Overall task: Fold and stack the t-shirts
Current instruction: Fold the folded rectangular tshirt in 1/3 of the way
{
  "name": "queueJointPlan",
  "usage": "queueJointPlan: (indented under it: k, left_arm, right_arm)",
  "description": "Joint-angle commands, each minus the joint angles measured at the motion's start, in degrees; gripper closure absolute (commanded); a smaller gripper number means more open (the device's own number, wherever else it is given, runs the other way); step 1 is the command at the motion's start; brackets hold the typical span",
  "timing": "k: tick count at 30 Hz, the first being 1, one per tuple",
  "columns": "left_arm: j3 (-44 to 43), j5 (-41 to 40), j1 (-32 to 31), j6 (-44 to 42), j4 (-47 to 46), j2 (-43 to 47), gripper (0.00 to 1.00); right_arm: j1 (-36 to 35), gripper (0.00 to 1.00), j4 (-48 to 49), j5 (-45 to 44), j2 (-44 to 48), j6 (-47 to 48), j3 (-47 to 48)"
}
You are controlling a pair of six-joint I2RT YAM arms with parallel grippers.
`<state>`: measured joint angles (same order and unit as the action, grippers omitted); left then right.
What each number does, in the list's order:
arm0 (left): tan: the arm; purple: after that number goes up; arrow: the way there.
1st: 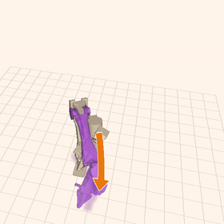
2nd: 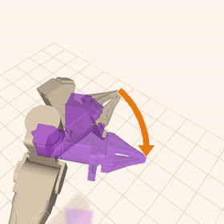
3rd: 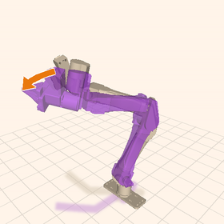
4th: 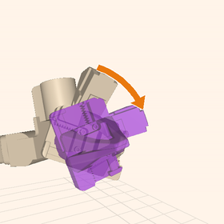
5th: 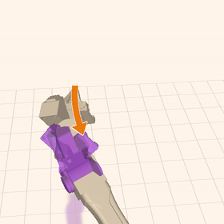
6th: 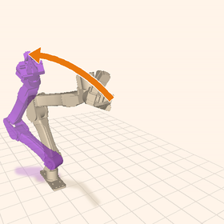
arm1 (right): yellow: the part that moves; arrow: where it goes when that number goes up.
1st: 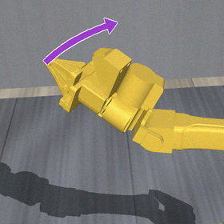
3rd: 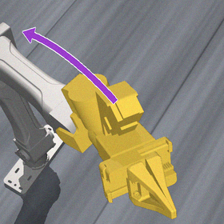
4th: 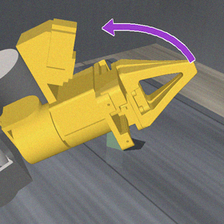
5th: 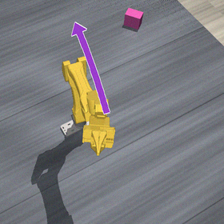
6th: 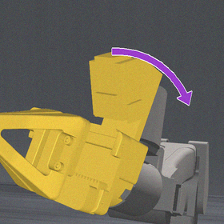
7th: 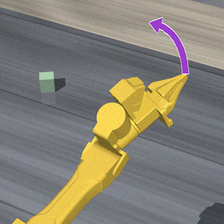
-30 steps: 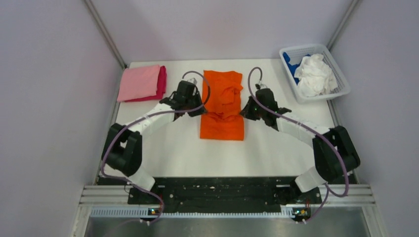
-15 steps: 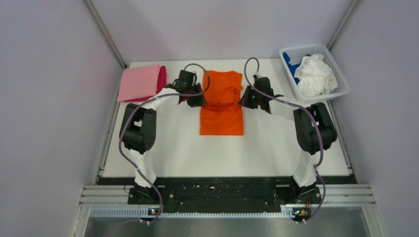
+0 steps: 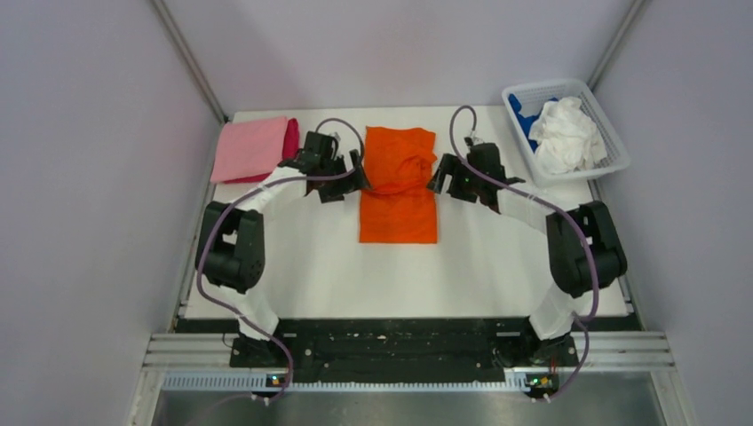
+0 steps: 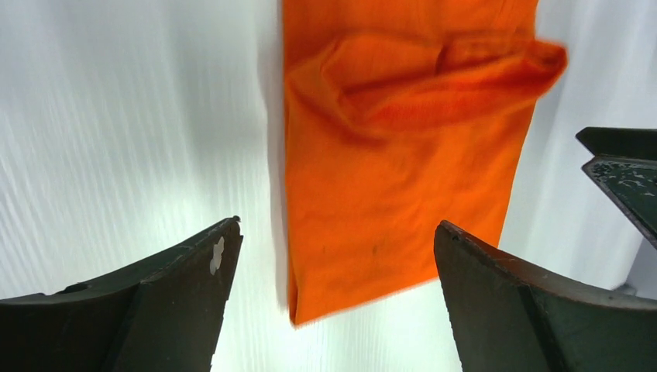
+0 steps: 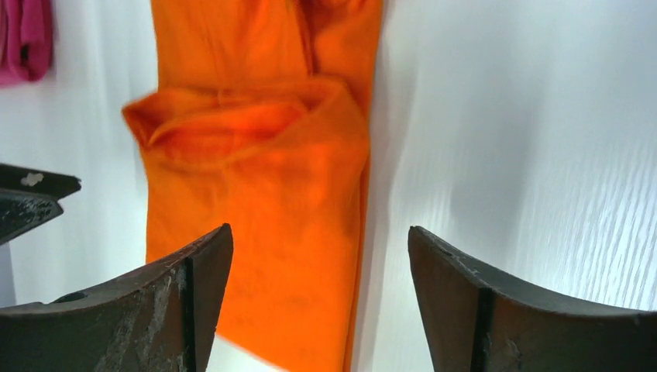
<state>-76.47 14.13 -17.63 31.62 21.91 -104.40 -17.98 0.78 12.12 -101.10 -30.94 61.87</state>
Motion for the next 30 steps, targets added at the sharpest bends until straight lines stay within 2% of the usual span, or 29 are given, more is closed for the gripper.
queueJointPlan:
  k: [1, 2, 3, 7, 12, 15, 20, 24, 27, 30]
  left_arm:
    - [10.84, 3.05, -0.19, 3.29, -2.21, 9.29, 0.01]
    - [14.17, 3.95, -0.21, 3.81, -3.36, 11.19, 0.01]
    - [17.08, 4.65, -0.25, 4.24, -4.19, 13.43, 0.01]
    - [26.41, 1.95, -0.48, 4.20, -2.36, 22.83, 0.01]
    - [34.83, -1.73, -0.48, 4.25, 1.50, 32.43, 0.01]
    - [37.52, -2.28, -0.48, 5.42, 2.35, 35.91, 0.01]
    - [38.58, -1.10, -0.48, 6.78, 1.38, 37.94, 0.01]
    - [37.98, -0.77, -0.48, 7.04, 0.82, 37.66, 0.01]
    - [37.10, 0.63, -0.48, 6.78, -0.26, 35.70, 0.01]
    - [36.56, 2.28, -0.43, 7.09, -3.77, 32.91, 0.02]
  right_arm:
    - [-5.10, 0.12, 2.08, 3.20, 9.48, 4.01, -6.33]
    - [-7.04, 0.03, 1.81, 3.37, 9.95, 5.17, -6.12]
    - [-8.83, 0.01, 1.70, 3.63, 9.92, 6.15, -5.46]
    - [-12.97, 0.01, 2.04, 5.56, 4.81, 6.91, -1.01]
    - [-14.49, 0.01, 3.58, 6.68, -4.82, 6.28, 6.28]
    - [-14.54, 0.01, 3.70, 4.99, -10.68, 6.11, 12.73]
    - [-12.86, 0.01, 0.22, 1.28, -22.16, 6.41, 28.88]
    - [-10.51, 0.01, -1.50, -0.66, -25.86, 5.22, 37.40]
    - [-10.33, 0.01, -2.76, -1.27, -21.25, 6.61, 33.96]
    - [-10.34, 0.01, 1.95, -3.23, -10.88, 6.16, 21.05]
